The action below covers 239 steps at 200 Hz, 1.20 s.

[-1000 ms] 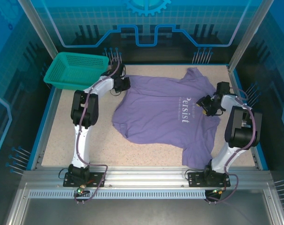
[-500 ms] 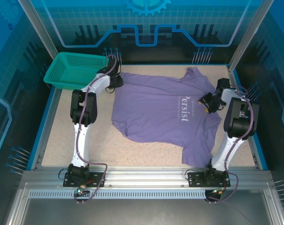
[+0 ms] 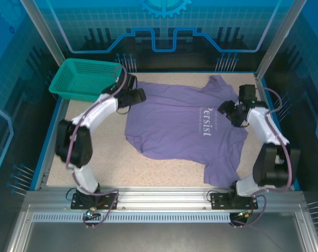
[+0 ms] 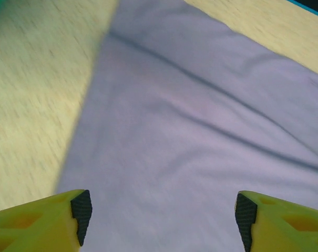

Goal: Fold and stack the t-shirts

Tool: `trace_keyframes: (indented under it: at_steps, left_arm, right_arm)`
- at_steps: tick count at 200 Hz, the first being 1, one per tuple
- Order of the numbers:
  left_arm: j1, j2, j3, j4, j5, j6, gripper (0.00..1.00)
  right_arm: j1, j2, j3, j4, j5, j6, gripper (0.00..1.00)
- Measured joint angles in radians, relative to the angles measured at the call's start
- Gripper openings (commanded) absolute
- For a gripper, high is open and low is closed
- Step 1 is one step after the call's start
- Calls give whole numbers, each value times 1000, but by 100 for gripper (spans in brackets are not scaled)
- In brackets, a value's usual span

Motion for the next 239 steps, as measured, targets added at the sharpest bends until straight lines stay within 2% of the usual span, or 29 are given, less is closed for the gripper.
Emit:
trace_keyframes:
  at_steps: [28,64,94,146,162,183,209,239]
  left_arm:
    - [-56,-208,-302,58,79,-116,72]
    - [-151,-230,-507,35,99,-230,66]
    - [-167,-208,-516,12,78,-325,57]
    - [-167,-191,-536,43,69,-405,55]
    - [-167,-177,-536,54,69,-405,48]
    - [-167,-161,-536,56,69,-405,45]
    - [-167,-144,-536,61,68,-397,30]
    - [-167,-141,-536,64,67,-396,21]
  right_arm:
    - [124,-184,-195,-76,39,5,63]
    - [265,-348,-348,-158,50,13,62]
    - [354,-417,-408,-175,62,32,61]
    - [412,-418,-438,-171,74,45,61]
    - [412,-418,-438,-171,79,45,62]
    - [413,-423,-438,-172,88,45,62]
    - [413,-441,-438,-178,100,45,62]
    - [413,-444,-438,-179,103,45,62]
